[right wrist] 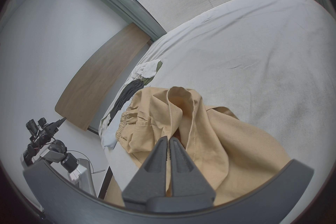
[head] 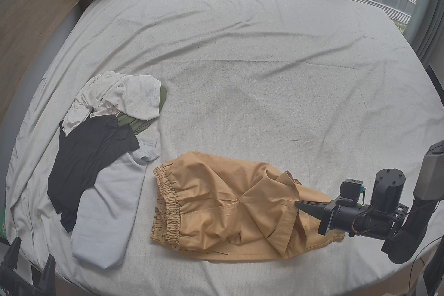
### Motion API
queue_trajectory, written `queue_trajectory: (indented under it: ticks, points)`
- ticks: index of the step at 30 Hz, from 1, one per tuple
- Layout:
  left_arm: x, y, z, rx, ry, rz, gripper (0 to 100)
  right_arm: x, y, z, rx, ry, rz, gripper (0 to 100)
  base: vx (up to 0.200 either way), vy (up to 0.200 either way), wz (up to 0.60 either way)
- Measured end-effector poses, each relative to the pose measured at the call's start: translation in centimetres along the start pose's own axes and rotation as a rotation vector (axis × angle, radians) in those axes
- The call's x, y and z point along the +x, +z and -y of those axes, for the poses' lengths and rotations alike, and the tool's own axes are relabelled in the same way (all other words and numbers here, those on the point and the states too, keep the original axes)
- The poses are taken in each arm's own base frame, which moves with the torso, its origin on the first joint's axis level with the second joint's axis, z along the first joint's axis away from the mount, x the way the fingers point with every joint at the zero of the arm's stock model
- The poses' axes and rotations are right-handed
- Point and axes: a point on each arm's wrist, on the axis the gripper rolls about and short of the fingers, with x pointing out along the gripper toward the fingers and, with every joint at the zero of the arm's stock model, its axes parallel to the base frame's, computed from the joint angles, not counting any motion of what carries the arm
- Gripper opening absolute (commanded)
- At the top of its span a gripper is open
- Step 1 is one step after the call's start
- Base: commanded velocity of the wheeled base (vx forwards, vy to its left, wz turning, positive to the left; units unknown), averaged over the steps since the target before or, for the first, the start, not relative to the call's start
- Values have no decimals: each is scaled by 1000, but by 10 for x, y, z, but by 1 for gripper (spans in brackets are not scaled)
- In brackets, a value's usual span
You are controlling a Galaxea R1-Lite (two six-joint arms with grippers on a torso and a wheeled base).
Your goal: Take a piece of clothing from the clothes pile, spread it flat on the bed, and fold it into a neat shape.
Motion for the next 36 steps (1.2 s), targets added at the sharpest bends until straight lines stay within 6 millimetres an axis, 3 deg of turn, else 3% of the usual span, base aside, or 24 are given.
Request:
queue_trajectory:
  ticks: [14, 24, 36]
  points:
    - [0, 0, 0, -1, 0, 0, 100, 13, -9, -12, -11, 55, -39, 100, 0, 0, 0]
    - [0, 0, 0, -1, 0, 0, 100, 18, -19, -34, -38, 130, -87, 100, 0, 0, 0]
    - [0, 0, 0, -1, 0, 0, 100, 40, -26, -41, -57, 172, -104, 100, 0, 0, 0]
